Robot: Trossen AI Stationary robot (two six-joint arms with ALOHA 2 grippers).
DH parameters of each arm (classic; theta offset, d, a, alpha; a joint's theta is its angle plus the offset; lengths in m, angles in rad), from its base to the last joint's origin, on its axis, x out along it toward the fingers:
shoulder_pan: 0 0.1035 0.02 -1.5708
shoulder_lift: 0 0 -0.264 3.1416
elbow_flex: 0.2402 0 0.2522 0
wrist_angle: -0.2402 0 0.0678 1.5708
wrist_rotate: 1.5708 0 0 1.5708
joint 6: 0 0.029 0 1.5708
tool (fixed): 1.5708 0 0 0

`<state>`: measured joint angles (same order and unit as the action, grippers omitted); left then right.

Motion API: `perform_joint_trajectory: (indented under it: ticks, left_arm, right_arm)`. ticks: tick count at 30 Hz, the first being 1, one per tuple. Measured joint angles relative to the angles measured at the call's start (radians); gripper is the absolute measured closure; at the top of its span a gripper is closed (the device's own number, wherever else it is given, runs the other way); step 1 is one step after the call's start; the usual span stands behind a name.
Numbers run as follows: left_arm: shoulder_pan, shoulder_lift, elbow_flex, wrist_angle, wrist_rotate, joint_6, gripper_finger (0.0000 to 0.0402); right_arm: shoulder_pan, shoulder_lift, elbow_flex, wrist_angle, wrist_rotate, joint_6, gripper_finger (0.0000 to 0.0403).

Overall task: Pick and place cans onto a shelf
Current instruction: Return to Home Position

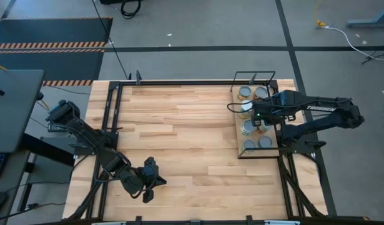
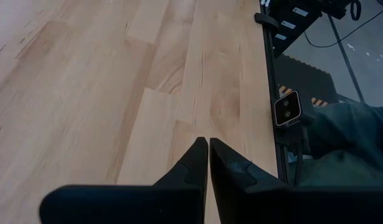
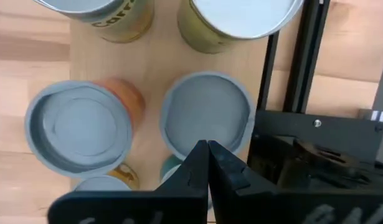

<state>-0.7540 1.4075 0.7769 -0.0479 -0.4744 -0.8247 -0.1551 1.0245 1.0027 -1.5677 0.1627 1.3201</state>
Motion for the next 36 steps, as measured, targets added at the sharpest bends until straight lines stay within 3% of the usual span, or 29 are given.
perform_joint_trajectory:
  ticks: [3,7,11,14,16,19,24,27,29,32,36]
  left_arm:
    - [0.0,0.0,0.0,0.0,0.0,0.0,0.0379]
    - [0.0,0.0,0.0,0.0,0.0,0.0,0.0379]
    - [0.0,0.0,0.0,0.0,0.0,0.0,0.0379]
    - [0.0,0.0,0.0,0.0,0.0,0.0,0.0379]
    - [0.0,0.0,0.0,0.0,0.0,0.0,0.0379]
    - [0.0,0.0,0.0,0.0,0.0,0.0,0.0379]
    - [0.0,0.0,0.0,0.0,0.0,0.0,0.0379]
    - [0.0,0.0,0.0,0.0,0.0,0.0,0.0379]
    - [0.0,0.0,0.0,0.0,0.0,0.0,0.0379]
    - [0.0,0.0,0.0,0.0,0.0,0.0,0.0379]
    - [0.0,0.0,0.0,0.0,0.0,0.0,0.0379]
  right_arm:
    - [0.016,-0.003,0.046,0.0,0.049,-0.057,0.04]
    - [0.18,-0.06,0.097,0.07,0.218,-0.083,0.04]
    - [0.37,-0.136,0.068,0.251,0.403,-0.179,0.04]
    - [0.48,-0.167,0.029,0.476,0.502,-0.404,0.0401]
    - [0.521,-0.176,0.012,0.64,0.489,-0.616,0.04]
    - [0.542,-0.176,-0.02,0.856,0.362,-0.902,0.0397]
    - [0.582,-0.2,-0.19,1.252,0.235,-1.181,0.04]
    - [0.606,-0.263,-0.392,1.49,0.165,-1.245,0.04]
    - [0.63,-0.342,-0.516,1.558,0.116,-1.22,0.04]
    - [0.689,-0.517,-0.612,1.581,0.08,-1.192,0.0401]
    - [0.719,-0.765,-0.638,1.53,0.103,-1.284,0.04]
